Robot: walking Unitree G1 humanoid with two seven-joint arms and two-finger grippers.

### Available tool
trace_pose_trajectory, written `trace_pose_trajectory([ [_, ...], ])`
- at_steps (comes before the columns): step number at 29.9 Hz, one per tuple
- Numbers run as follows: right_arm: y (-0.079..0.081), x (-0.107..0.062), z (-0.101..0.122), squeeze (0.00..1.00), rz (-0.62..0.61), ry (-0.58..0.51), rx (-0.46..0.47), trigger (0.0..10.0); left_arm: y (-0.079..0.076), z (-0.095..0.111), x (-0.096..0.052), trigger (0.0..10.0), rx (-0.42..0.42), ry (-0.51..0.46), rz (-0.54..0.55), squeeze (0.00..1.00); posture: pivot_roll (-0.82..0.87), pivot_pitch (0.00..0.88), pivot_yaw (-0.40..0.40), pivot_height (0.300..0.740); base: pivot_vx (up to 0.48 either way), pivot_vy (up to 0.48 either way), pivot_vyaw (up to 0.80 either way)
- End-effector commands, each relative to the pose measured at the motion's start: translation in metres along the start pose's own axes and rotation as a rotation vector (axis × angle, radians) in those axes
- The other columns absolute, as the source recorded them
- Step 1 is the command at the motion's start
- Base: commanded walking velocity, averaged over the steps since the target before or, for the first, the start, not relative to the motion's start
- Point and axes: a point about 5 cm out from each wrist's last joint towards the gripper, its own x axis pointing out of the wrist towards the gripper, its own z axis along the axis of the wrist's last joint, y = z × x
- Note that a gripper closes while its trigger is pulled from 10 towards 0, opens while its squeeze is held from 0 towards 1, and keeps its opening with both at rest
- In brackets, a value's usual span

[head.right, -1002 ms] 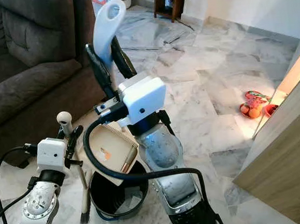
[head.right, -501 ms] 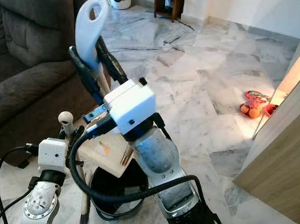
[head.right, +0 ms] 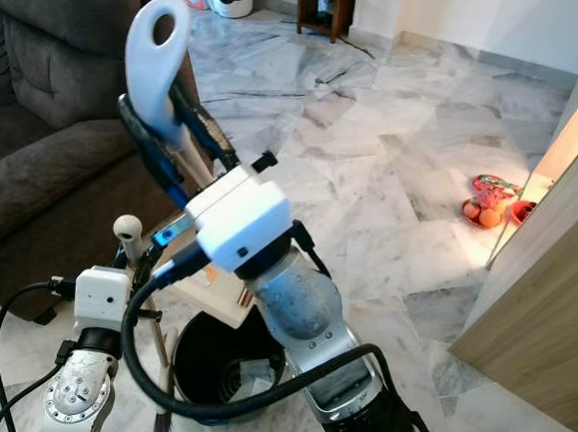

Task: Sweep floor

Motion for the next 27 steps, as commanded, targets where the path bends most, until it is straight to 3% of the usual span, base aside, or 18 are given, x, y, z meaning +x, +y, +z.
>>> trace_pose_trajectory([
  [1, 0.0041, 0.0059, 0.0194, 0.00, 0.039, -0.118, -0.042, 10.0, 0.0012, 0.0088, 0.0009, 10.0, 0.040, -0.051, -0.005, 0.00, 0.08, 0.116, -0.031, 0.740, 0.000, 0.000, 0.00],
  [16, 0.0080, 0.0047, 0.0131, 0.00, 0.067, -0.077, -0.015, 10.0, 0.0012, 0.0091, 0.0006, 10.0, 0.041, -0.050, -0.003, 0.00, 0.08, 0.117, -0.032, 0.740, 0.000, 0.000, 0.00],
  [20, 0.0095, 0.0044, 0.0117, 0.00, 0.062, -0.064, 0.037, 10.0, 0.0013, 0.0085, 0.0005, 10.0, 0.041, -0.048, -0.003, 0.00, 0.08, 0.118, -0.033, 0.740, 0.000, 0.000, 0.00],
  [27, 0.0097, 0.0042, 0.0116, 0.00, 0.069, -0.064, 0.024, 10.0, 0.0013, 0.0084, 0.0006, 10.0, 0.042, -0.048, -0.005, 0.00, 0.08, 0.117, -0.032, 0.740, 0.000, 0.000, 0.00],
])
